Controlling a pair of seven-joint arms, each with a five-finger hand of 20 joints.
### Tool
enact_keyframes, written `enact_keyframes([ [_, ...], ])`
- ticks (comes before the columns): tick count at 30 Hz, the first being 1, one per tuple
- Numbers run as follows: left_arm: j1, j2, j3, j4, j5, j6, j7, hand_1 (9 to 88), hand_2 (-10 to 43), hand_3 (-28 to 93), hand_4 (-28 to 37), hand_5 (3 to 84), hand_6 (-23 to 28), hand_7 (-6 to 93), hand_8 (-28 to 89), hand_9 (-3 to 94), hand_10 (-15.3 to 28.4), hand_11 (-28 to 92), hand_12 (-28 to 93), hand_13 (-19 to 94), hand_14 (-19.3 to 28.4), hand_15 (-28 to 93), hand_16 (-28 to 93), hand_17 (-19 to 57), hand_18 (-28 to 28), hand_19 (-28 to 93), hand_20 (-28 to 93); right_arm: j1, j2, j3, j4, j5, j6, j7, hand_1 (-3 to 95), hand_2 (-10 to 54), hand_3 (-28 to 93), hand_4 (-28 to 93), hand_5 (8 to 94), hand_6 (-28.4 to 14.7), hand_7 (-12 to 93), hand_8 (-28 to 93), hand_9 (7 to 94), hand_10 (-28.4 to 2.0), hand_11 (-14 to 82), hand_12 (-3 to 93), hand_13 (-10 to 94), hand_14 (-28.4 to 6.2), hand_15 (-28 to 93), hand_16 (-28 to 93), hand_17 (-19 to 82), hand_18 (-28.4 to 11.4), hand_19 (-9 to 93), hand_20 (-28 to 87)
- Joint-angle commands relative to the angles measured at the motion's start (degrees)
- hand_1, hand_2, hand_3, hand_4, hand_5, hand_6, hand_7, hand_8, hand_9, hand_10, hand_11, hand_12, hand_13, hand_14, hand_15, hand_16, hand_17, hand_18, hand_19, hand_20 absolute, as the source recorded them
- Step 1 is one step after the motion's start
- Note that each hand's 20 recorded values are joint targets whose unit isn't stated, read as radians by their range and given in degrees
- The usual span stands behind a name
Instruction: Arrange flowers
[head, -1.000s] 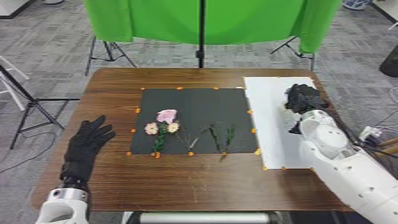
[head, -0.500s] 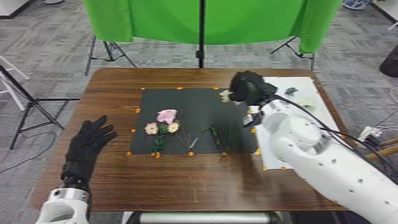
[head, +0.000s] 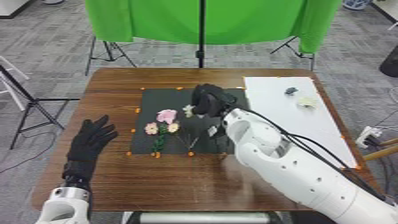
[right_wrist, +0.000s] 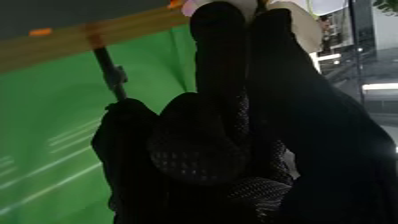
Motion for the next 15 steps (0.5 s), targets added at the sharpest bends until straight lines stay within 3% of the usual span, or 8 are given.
enact_keyframes([
  [1,-0.03,-0.25,0.45,0.51,-0.02,-0.88,-1.27,17.6,15.6,53,-28.3,37.9,6.6,6.2,-5,38.7,14.6,16,8,29,19.5,26,-3,1.3,14.5,15,18,-0.94,0.16,-0.81,-0.13,-0.12,-1.64,0.16,55.3,-9.5,58,-19,77.5,2.2,22,5,88.1,-9.2,18.5,40.5,89,-2.0,65,34,67,-11.3,93,64],
  [12,-0.3,-0.21,0.41,0.59,0.62,-1.79,-1.63,17.2,15.6,54,-28.3,38.1,6.6,6.0,-5,38.7,14.6,16,8,29,19.5,26,-3,1.2,14.6,15,18,-1.23,-0.02,-0.37,0.38,-0.66,-4.03,-0.47,52.4,-9.5,54,-19,75.6,1.4,21,5,84.7,-10.7,27.1,31.4,89,-2.3,65,34,66,-11.5,93,63],
  [15,-0.15,-0.26,0.33,0.54,0.7,-1.89,-1.66,17.4,15.3,54,-28.3,38.1,6.5,6.0,-5,38.7,14.7,16,8,29,19.5,26,-3,1.1,14.6,15,18,-1.34,0.38,0.6,-0.01,-0.18,-5.43,-0.37,44.0,-9.5,65,-24,73.0,1.6,20,0,81.7,-11.3,30.4,25.8,88,-2.5,65,34,66,-11.5,93,63],
])
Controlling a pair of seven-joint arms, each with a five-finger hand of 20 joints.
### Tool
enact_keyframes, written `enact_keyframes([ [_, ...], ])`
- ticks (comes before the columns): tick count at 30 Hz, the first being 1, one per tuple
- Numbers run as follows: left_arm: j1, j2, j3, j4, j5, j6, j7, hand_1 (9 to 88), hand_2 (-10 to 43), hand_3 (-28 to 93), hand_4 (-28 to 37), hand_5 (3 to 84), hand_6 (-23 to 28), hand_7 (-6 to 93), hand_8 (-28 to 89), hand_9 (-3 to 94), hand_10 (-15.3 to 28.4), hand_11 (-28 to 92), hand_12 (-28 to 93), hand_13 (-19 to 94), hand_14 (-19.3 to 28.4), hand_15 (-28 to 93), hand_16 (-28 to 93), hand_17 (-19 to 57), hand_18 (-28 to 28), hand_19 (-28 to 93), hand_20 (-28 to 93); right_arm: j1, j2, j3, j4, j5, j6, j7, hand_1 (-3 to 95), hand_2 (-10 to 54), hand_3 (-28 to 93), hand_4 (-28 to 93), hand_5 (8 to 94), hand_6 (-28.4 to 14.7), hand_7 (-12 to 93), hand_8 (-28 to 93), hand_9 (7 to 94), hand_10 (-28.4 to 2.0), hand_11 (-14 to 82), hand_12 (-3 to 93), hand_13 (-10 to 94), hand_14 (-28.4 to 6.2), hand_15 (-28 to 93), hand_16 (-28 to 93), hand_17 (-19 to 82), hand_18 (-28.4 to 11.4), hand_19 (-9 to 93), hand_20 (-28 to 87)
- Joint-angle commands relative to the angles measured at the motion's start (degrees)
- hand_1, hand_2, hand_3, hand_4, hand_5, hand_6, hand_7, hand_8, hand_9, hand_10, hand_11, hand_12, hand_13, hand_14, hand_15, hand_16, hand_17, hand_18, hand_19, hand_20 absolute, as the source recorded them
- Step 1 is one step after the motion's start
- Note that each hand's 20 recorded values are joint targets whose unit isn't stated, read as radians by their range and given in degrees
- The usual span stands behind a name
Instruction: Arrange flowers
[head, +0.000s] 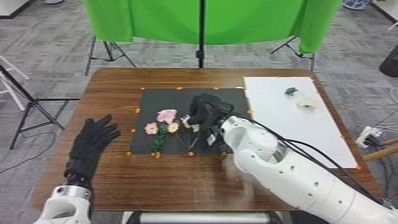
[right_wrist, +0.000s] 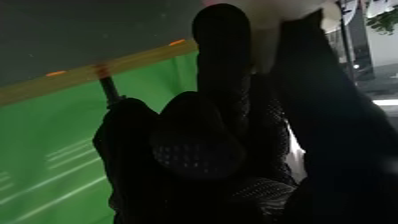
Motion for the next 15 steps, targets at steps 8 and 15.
enact_keyframes([
  [8,0.62,-0.27,0.02,0.26,0.56,-0.96,-0.96,17.2,15.2,54,-28.3,38.1,6.6,5.9,-5,38.7,14.7,16,8,29,19.5,26,-3,1.1,14.6,15,18,0.58,2.01,3.16,-1.5,-2.16,-3.99,-0.44,39.4,-9.5,67,-25,70.9,1.2,20,-11,80.0,-11.8,30.5,25.6,87,-2.8,66,34,65,-11.8,93,63],
  [15,0.46,-0.35,-0.21,0.27,0.65,-1.45,-1.1,17.4,15.0,54,-28.3,38.1,6.6,5.9,-5,38.7,14.6,16,8,29,19.5,26,-3,1.1,14.6,15,18,-0.74,4.45,9.31,-5.37,-2.65,-4.89,1.12,39.6,-9.5,67,-26,69.2,1.0,20,-11,78.8,-12.2,29.9,25.5,86,-3.2,66,34,64,-12.1,93,63],
])
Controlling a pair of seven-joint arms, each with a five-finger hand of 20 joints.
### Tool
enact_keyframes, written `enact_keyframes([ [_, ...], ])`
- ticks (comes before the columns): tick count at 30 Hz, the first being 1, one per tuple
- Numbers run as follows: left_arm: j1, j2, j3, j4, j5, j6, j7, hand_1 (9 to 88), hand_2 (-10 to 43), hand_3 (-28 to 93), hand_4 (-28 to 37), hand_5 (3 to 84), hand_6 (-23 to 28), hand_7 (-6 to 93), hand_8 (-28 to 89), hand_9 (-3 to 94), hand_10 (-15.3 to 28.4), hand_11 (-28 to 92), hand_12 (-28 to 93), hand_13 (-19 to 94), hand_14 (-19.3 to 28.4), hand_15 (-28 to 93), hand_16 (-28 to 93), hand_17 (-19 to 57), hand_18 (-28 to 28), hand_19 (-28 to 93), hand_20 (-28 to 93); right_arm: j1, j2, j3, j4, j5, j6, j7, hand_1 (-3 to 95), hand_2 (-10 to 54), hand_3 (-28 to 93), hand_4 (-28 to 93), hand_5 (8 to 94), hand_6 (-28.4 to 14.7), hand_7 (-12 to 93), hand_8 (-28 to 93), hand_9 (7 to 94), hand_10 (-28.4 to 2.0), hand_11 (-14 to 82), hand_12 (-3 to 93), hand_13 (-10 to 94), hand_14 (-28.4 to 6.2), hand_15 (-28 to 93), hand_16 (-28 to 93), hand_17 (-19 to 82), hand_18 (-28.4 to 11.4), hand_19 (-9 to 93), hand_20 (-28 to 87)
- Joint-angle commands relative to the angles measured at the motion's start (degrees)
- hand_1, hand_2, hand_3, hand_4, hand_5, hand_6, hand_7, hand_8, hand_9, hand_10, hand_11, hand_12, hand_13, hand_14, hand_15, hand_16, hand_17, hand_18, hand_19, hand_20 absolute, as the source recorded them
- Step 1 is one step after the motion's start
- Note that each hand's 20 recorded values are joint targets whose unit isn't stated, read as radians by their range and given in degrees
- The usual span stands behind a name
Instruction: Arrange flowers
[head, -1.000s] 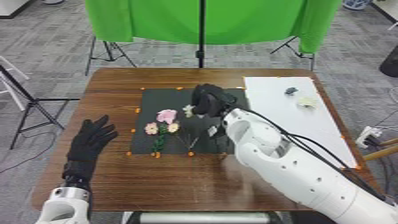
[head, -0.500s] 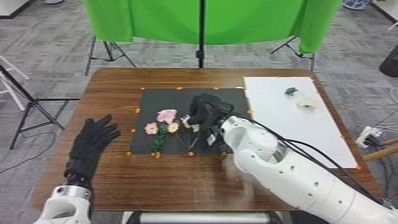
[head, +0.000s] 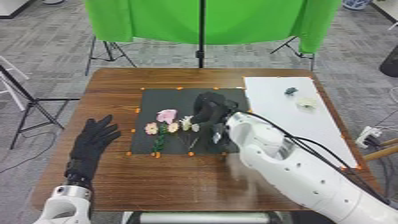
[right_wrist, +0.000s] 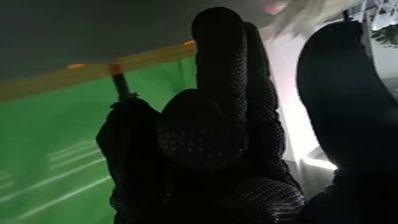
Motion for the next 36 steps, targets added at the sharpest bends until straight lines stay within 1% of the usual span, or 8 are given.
enact_keyframes([
  [1,0.54,-0.38,-0.21,0.2,0.45,-0.94,-0.76,17.4,15.0,54,-28.3,38.1,6.6,5.9,-5,38.7,14.6,16,8,29,19.5,26,-3,1.1,14.6,15,18,-0.87,3.69,8.05,-4.83,-1.39,-0.19,1.77,39.6,-9.5,68,-26,69.1,1.0,20,-11,78.5,-12.4,29.7,25.4,86,-3.2,66,34,64,-12.1,93,63],
  [9,1.85,-0.62,-0.96,-0.43,0.37,-0.23,-0.62,17.6,14.8,54,-28.3,38.0,6.6,5.9,-5,38.7,14.6,15,8,29,19.5,26,-3,1.1,14.6,15,18,-5.6,9.93,22.57,-5.96,-4.07,0.73,9.97,38.5,-9.5,68,-24,67.5,0.9,19,-10,77.8,-12.4,29.2,25.3,85,-3.7,66,34,63,-12.5,93,62],
  [13,1.79,-0.51,-0.94,-0.42,0.5,-0.42,-0.7,17.6,14.7,54,-28.3,38.0,6.6,5.8,-5,38.7,14.6,16,8,29,19.5,26,-3,1.1,14.6,15,18,-8.16,11.33,28.19,-2.69,-6.73,-0.1,14.55,37.1,-9.5,68,-23,61.9,-0.5,17,-9,68.0,-14.6,24.6,24.5,81,-5.1,67,34,61,-13.0,93,62],
  [18,1.59,-0.52,-0.94,-0.37,0.55,-0.47,-0.85,18.2,14.7,53,-28.3,38.1,6.6,5.8,-5,38.8,14.6,16,8,29,19.5,26,-3,1.1,14.6,15,18,-7.28,10.53,31.23,3.2,-6.49,-11.57,18.39,34.6,-9.5,68,-21,52.7,-2.5,14,-8,54.7,-17.7,18.5,24.0,74,-8.9,70,34,57,-14.9,93,61],
  [26,1.51,-0.73,-0.95,-0.44,0.7,-0.77,-1.04,17.7,14.7,54,-28.3,38.0,6.6,5.8,-5,38.7,14.6,16,8,29,19.5,26,-3,1.1,14.6,15,18,-6.4,8.87,29.1,10.36,-7.84,-16.26,18.28,34.5,-9.5,67,-21,49.9,-2.1,13,-7,49.9,-18.5,16.5,24.6,71,-10.9,71,33,54,-16.3,93,58],
  [31,1.35,-0.64,-1.05,-0.44,0.73,-0.77,-1.26,18.0,14.6,54,-28.3,38.1,6.6,5.8,-5,38.7,14.6,15,8,29,19.5,26,-3,1.1,14.6,15,18,-8.01,8.95,26.62,13.31,-10.14,-8.21,17.59,38.1,-9.5,68,-22,51.6,0.1,15,-8,54.6,-17.3,19.8,25.0,73,-9.5,71,32,56,-15.3,93,58],
  [33,1.57,-0.65,-1.21,-0.53,0.67,-0.5,-1.22,18.2,14.6,54,-28.3,38.1,6.6,5.9,-5,38.7,14.6,16,8,29,19.5,26,-3,1.1,14.6,15,18,-8.66,8.9,26.19,14.05,-11.81,-5.32,16.18,45.1,-9.5,69,-23,60.9,1.3,20,-7,66.1,-14.3,25.9,26.2,79,-6.5,71,32,59,-13.5,93,59],
  [36,1.63,-0.69,-1.23,-0.58,0.65,-0.37,-1.23,17.9,14.6,54,-28.3,38.1,6.6,5.9,-5,38.7,14.6,15,8,29,19.5,26,-3,1.1,14.6,15,18,-8.99,8.81,25.72,14.71,-11.56,-3.71,15.82,57.5,-9.5,58,-22,72.0,0.8,24,6,83.6,-8.9,14.7,42.5,84,-3.5,68,32,63,-12.1,93,61],
])
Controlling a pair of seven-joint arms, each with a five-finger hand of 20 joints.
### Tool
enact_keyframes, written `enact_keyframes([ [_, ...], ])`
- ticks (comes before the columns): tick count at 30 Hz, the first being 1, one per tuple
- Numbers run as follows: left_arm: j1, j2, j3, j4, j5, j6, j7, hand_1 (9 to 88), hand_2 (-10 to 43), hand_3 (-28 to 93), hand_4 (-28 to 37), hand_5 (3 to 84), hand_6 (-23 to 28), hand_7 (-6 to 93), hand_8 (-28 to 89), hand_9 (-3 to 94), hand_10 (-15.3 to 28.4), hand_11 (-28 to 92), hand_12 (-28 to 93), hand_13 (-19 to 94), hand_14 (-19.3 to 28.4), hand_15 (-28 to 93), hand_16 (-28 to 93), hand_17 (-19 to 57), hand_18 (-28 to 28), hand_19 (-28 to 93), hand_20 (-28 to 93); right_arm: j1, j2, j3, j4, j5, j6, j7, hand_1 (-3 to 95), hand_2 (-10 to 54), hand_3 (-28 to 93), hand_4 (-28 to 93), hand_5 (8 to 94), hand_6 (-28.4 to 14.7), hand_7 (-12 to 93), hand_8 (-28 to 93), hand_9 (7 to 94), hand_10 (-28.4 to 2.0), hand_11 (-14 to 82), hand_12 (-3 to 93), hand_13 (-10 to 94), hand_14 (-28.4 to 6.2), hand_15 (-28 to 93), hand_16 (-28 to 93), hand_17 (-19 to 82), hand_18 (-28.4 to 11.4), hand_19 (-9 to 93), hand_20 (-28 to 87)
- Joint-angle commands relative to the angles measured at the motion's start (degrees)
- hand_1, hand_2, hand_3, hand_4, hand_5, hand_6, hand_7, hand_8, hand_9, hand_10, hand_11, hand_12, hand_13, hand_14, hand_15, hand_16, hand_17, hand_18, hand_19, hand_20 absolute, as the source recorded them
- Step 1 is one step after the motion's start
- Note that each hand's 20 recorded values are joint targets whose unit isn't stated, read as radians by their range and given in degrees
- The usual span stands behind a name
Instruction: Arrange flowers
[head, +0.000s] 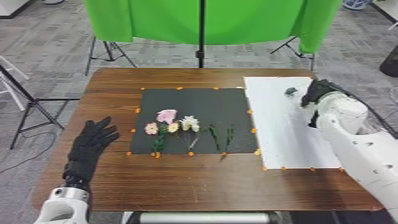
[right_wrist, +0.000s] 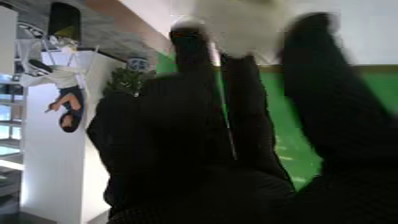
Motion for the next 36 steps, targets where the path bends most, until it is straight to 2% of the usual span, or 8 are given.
enact_keyframes([
  [1,0.64,-0.52,-0.32,-0.14,0.33,-0.16,-0.77,17.9,14.5,54,-28.3,38.1,6.6,5.8,-5,38.6,14.6,15,8,29,19.5,26,-3,1.1,14.6,15,18,-2.51,-0.29,-2.47,2.87,-3.23,11.3,-2.47,59.3,-9.5,57,-21,74.4,0.8,25,8,86.4,-8.2,13.7,43.7,85,-2.8,68,32,64,-11.7,93,61],
  [5,0.7,-0.59,-0.16,-0.23,0.41,-0.32,-0.66,17.9,14.5,54,-28.3,38.1,6.6,5.8,-5,38.7,14.6,15,8,29,19.5,26,-3,1.1,14.6,15,18,-2.99,1.04,-2.16,0.89,-3.47,13.47,-2.75,62.3,-9.5,57,-21,78.6,0.6,27,10,90.6,-7.6,14.1,44.7,88,-1.9,67,32,66,-10.9,93,61],
  [10,1.11,-0.4,-0.53,-0.33,0.29,-0.04,-0.6,17.9,14.5,54,-28.3,38.0,6.6,5.8,-5,38.7,14.6,16,8,29,19.5,26,-3,1.1,14.6,15,18,-3.83,3.27,-0.43,-8.22,-3.87,16.81,-4.59,63.4,-9.5,57,-20,80.2,0.2,26,10,91.8,-8.0,14.3,45.1,89,-1.5,65,32,67,-10.5,93,60],
  [16,0.96,-0.42,-0.28,-0.35,0.46,-0.83,-0.4,17.8,14.4,55,-28.3,38.0,6.5,5.7,-5,38.7,14.7,16,8,29,19.5,26,-3,1.1,14.6,15,18,0.02,4.06,-7.24,-15.52,0.43,17.19,-13.11,62.4,-9.5,59,-21,80.6,0.4,26,10,92.0,-7.9,14.2,46.1,89,-1.2,65,33,67,-10.4,93,60],
  [19,0.44,-0.15,0.03,-0.23,0.52,-0.95,-0.42,17.9,14.3,55,-28.3,38.0,6.5,5.7,-5,38.7,14.7,16,8,29,19.5,26,-3,1.1,14.6,15,18,3.36,3.19,-12.56,-15.95,1.76,15.81,-18.88,62.2,-9.5,59,-21,80.2,0.7,27,10,92.0,-7.9,14.1,46.5,89,-1.0,65,33,67,-10.3,93,60],
  [24,0.23,-0.21,0.26,-0.06,0.48,-0.86,-0.34,18.2,14.3,54,-28.3,38.0,6.6,5.7,-5,38.7,14.7,16,8,29,19.5,26,-3,1.1,14.6,15,18,8.95,-0.16,-19.71,-12.42,2.4,9.78,-27.48,62.8,-9.5,59,-24,79.0,1.1,27,10,90.4,-7.6,13.6,47.3,88,-0.9,66,34,66,-10.5,93,62],
  [30,0.35,-0.27,0.39,-0.05,0.51,-0.75,-0.49,18.2,14.2,54,-28.3,38.0,6.5,5.9,-5,38.7,14.6,16,8,29,19.5,26,-3,1.1,14.6,15,18,10.8,-0.98,-23.02,-9.84,0.48,5.7,-33.95,63.0,-9.5,60,-26,77.3,2.0,28,8,89.1,-7.4,12.6,47.1,87,-0.8,67,34,65,-10.5,93,63],
  [36,0.84,-0.41,0.16,-0.2,0.43,-0.55,-0.37,18.1,14.0,55,-28.3,38.0,6.4,5.9,-5,38.8,14.6,16,8,29,19.4,26,-3,1.1,14.6,15,18,10.27,0.02,-23.69,-10.21,-2.63,1.9,-35.95,62.9,-9.5,60,-27,76.7,3.5,29,7,87.4,-6.9,11.5,47.2,86,-1.0,67,35,64,-10.6,93,63],
])
